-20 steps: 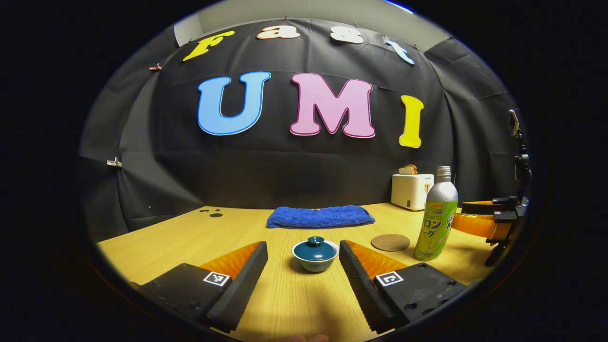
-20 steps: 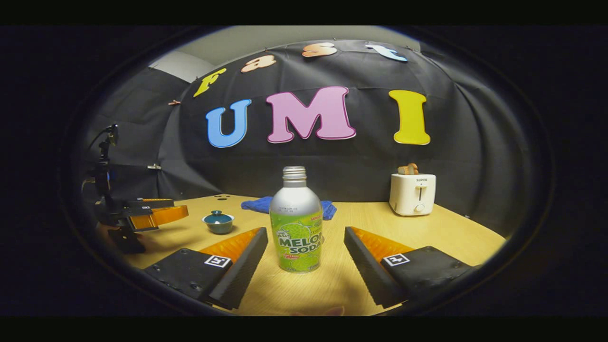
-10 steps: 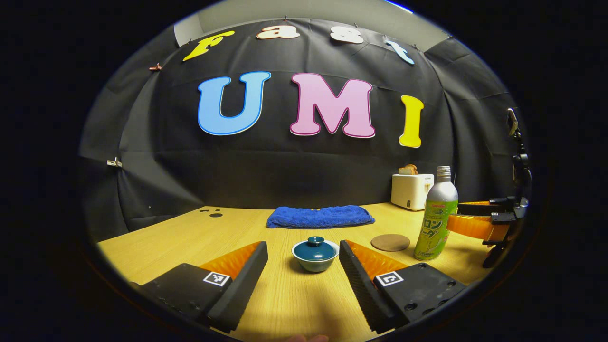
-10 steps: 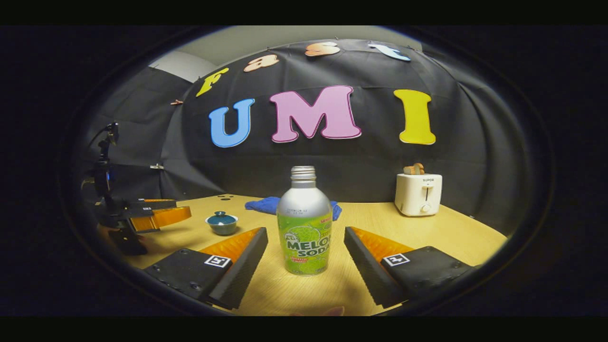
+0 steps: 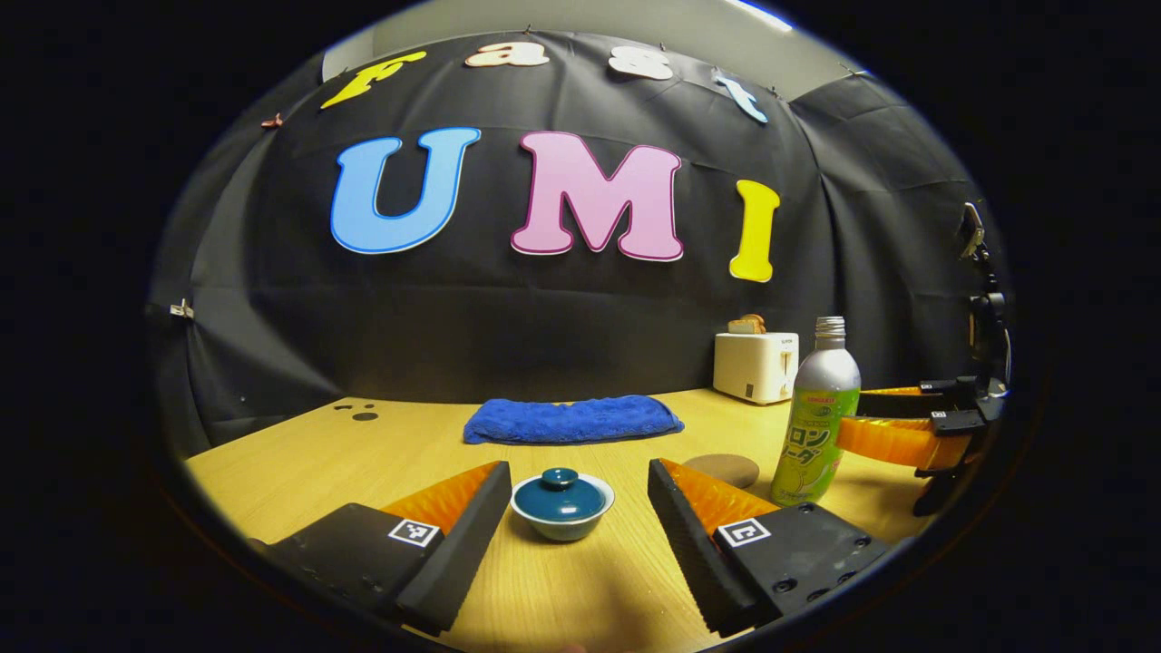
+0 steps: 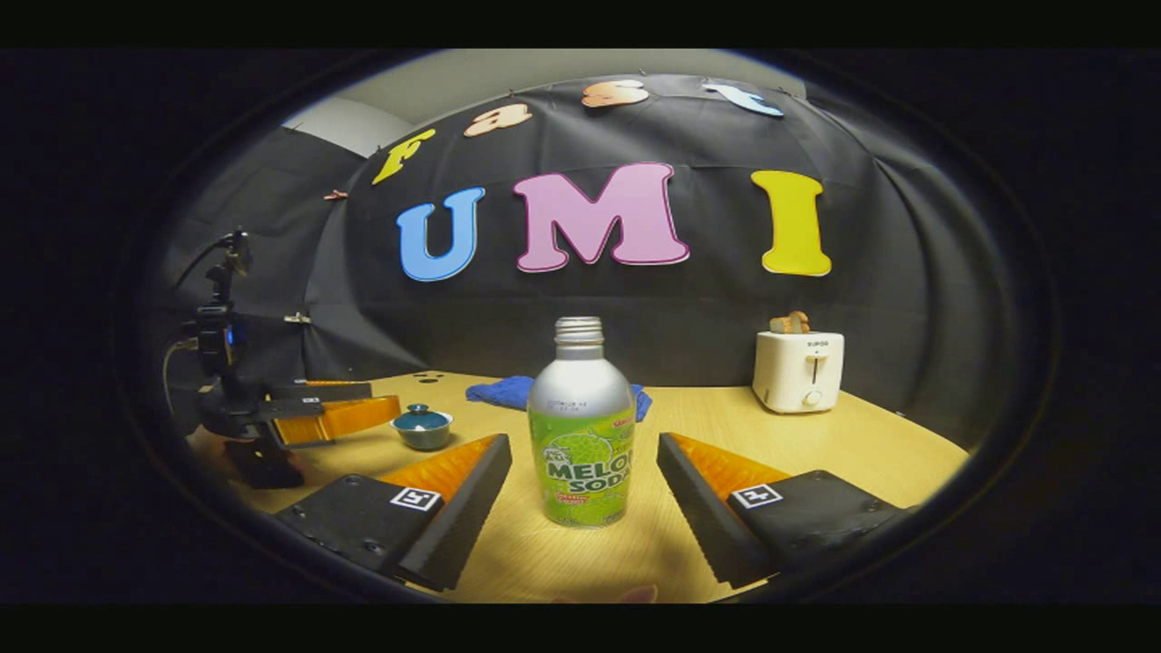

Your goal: Open the teacup lid with one hand, grasp the water bottle and pour water into the teacup with the other hand; after pouring, place the water bottle on the coaster and then close the teacup lid.

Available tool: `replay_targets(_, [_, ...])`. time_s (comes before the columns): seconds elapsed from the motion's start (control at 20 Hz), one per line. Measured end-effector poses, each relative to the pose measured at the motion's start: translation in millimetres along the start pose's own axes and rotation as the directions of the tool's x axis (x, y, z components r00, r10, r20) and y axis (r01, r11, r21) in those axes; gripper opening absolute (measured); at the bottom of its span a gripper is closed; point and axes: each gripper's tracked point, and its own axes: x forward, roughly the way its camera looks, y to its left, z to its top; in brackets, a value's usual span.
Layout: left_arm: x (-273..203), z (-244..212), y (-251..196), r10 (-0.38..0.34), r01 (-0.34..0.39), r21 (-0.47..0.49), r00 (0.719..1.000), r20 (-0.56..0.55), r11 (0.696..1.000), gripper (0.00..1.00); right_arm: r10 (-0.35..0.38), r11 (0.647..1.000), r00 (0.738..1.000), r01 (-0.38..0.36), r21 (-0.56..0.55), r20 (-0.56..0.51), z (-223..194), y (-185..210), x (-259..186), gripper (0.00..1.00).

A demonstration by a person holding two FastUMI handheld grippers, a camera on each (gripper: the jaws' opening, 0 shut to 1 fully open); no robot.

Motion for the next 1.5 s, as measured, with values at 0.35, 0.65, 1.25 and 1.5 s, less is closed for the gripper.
replay_targets(0.35, [42, -22, 10, -0.003, 0.006, 0.016, 0.988, -0.154, 1.0, 0.84, 0.0, 1.0, 1.0, 0.0, 0.0, 0.0, 0, 0, 0, 1.0])
replay_targets(0.65, [49, -28, 7, 0.0, 0.013, 0.066, 0.981, -0.194, 0.998, 0.69, 0.0, 1.0, 1.0, 0.0, 0.001, 0.0, 0, 0, 0, 1.0])
replay_targets(1.25, [50, -25, 12, 0.022, -0.01, 0.07, 0.985, -0.171, 0.997, 0.32, 0.0, 1.0, 1.0, 0.0, 0.001, -0.001, 0, 0, -1, 1.0])
replay_targets(1.5, [21, -4, 35, 0.076, -0.077, -0.013, 0.995, -0.061, 0.997, 0.3, -0.001, 1.0, 1.0, 0.001, 0.001, -0.005, 0, 5, 12, 1.0])
